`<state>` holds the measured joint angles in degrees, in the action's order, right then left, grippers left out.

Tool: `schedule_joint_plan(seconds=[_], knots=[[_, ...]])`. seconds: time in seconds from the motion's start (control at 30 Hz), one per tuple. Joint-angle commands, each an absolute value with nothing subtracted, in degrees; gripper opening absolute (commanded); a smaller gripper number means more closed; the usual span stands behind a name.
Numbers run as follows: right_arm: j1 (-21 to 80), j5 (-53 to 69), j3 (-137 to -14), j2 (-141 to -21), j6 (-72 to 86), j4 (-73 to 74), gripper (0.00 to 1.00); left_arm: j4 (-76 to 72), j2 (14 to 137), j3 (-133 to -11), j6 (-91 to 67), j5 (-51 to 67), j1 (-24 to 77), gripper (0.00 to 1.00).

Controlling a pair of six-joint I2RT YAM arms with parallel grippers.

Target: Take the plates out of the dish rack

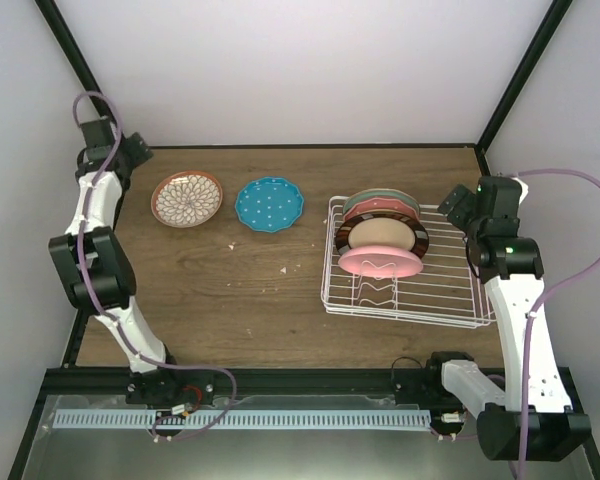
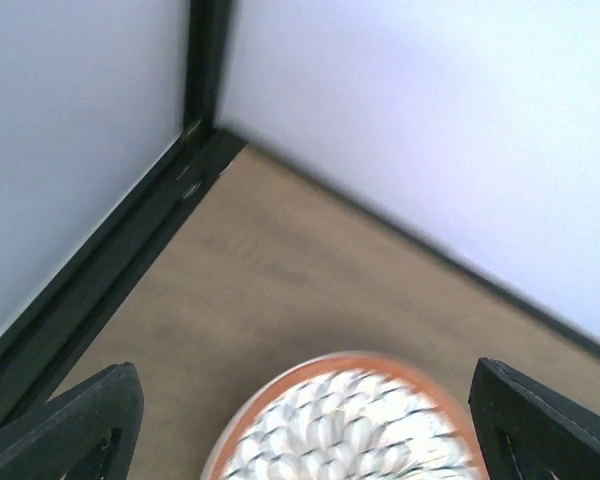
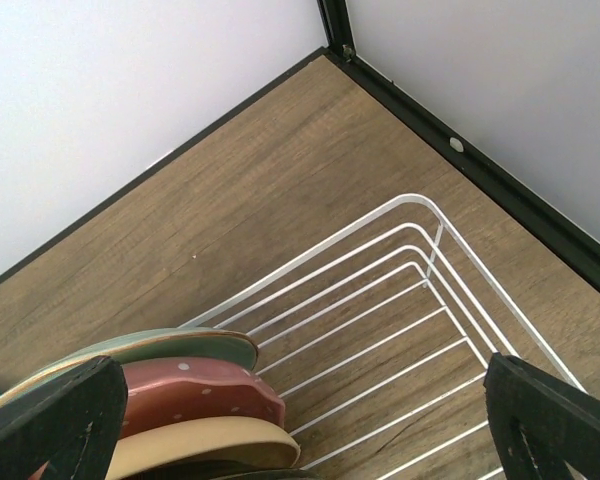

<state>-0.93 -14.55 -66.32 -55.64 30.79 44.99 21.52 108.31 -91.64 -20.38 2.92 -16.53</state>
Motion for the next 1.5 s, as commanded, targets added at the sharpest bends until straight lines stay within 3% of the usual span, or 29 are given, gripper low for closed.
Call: schedule_joint_plan(seconds=[0.0, 0.23, 0.47, 0.83, 1.27, 1.47], knots=[[-1.2, -14.4, -65.5, -54.8, 31.5, 44.6, 1.0, 14.2, 100.3, -94.8, -6.8, 10.4, -6.3, 0.91], [-1.2, -14.0, -64.4, -53.9, 32.3, 44.1, 1.0, 16.6, 90.5, -88.9, 23.1, 29.6, 24.5, 0.94], [-1.2, -15.2, -63.9, -52.1, 32.0, 45.3, 1.0, 21.9, 85.9, -79.4, 46.5, 25.2, 44.8, 0.93], [-1.2, -15.7, -63.2, -50.6, 31.7, 45.8, 1.0, 16.1, 92.0, -75.6, 54.3, 16.4, 54.0, 0.89], [-1.3, -16.7, -63.8, -49.9, 30.2, 46.0, 1.0, 7.3, 104.0, -76.8, 53.4, 6.5, 57.9, 0.72], [-1.2, -17.0, -64.4, -49.8, 30.2, 46.4, 1.0, 3.4, 108.3, -78.7, 51.3, 0.5, 58.5, 0.59]])
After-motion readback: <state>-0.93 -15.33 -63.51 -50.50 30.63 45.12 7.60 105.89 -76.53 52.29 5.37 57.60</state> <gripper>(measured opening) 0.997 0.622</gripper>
